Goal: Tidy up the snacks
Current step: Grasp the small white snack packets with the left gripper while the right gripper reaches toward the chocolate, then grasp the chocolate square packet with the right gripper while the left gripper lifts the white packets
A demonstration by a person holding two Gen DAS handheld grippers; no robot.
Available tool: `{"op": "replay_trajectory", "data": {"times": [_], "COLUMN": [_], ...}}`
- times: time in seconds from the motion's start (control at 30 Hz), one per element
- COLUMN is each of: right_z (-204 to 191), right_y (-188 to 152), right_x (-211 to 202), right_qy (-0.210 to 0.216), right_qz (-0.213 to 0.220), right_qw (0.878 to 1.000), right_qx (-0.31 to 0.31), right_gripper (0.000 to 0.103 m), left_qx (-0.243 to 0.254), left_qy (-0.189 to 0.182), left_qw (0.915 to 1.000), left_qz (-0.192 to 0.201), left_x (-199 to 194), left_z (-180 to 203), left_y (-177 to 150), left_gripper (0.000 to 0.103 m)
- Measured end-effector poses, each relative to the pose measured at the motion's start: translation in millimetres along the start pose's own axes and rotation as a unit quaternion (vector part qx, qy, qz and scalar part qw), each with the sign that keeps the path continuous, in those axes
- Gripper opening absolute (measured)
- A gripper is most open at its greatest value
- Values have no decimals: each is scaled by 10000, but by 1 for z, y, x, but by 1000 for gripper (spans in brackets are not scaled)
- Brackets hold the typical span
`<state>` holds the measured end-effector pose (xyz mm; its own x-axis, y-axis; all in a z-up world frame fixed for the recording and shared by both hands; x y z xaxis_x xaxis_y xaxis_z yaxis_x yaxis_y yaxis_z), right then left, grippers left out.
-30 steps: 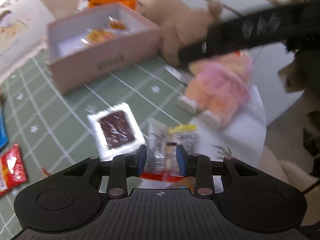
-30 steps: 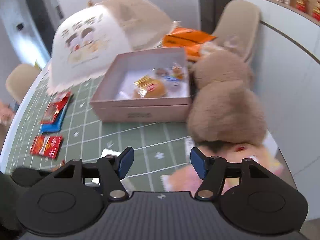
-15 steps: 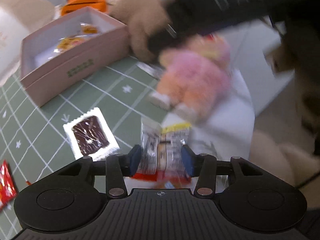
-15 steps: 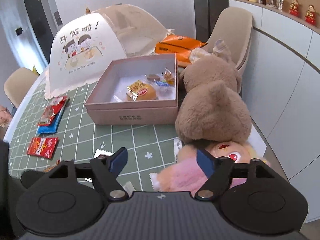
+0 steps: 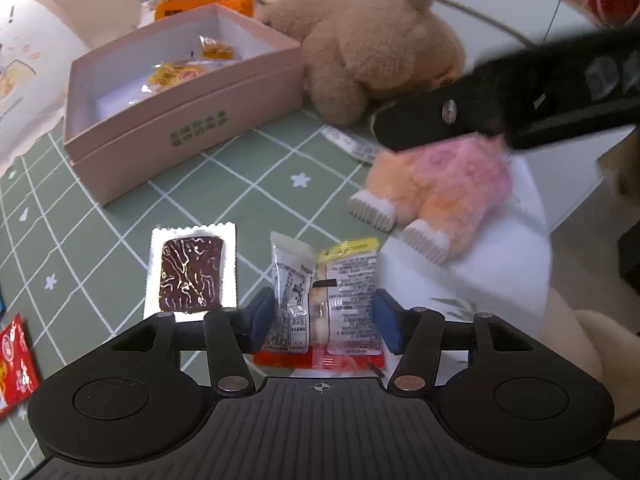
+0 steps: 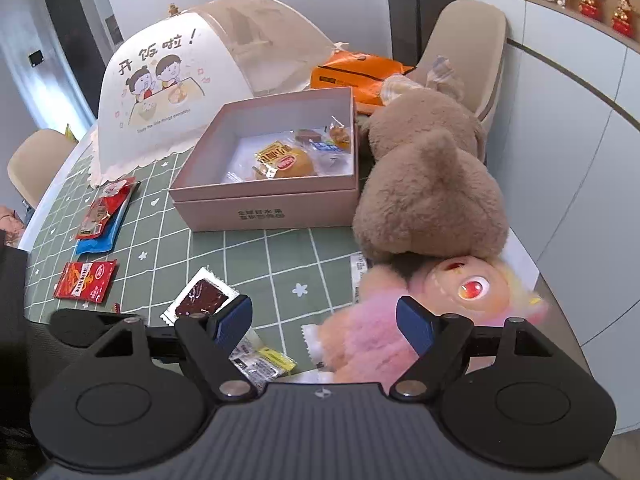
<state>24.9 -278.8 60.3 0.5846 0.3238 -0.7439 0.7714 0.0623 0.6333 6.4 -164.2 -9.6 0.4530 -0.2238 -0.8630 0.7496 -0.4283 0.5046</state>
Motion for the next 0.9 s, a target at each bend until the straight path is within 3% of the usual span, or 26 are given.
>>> {"op": "replay_trajectory", "data": {"times": [0.17,0.33,0.43,0.57,0.63,0.77,0.9], "right_z": [-7,-8,-12,-34,-49,-80,-107], "right_y": [5,5,5,1,-2,-7,-12], "right_x": [0,2,5,24,38,73,108], "right_qy": [-58,-79,-23,280,417,728,665], "right_qz": [56,39,18,-225,-406,-832,-1172], "right_qw": [9999,10000,10000,9993,9983,9938,9909], "right_qx": [-99,-19,36,109,97,89,10], "right_gripper": [82,83,83,81,72,71,71], "left_qx": [-78,-854,-1414,-2285,-2622,-2948,-3152], "left_qy": [28,-87,137,390,453,587,605], "left_qw": [10000,9959,9883,9707,9619,9516,9453], "left_qz": [-13,284,559,631,629,645,589], "left_x": [1,-33,-65,-92,-98,-108,-111], "left_z": [1,-38,-82,-137,-156,-178,-187], "left_y": [1,-4,-13,-34,-42,-61,-79], "left_gripper": [57,54,53,53,53,53,53]}}
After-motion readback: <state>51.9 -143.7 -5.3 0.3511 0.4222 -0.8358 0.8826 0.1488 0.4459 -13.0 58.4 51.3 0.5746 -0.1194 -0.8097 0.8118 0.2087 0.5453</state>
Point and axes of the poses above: each gripper's, at about its wrist camera, not at the fingertips, and x roughly the way its jaws point, z to its right, y to its top, the point moved 5 cm from there along x, roughly the way its jaws point, and after that the axes turned 5 degrees about y, right-handed, at the moved point
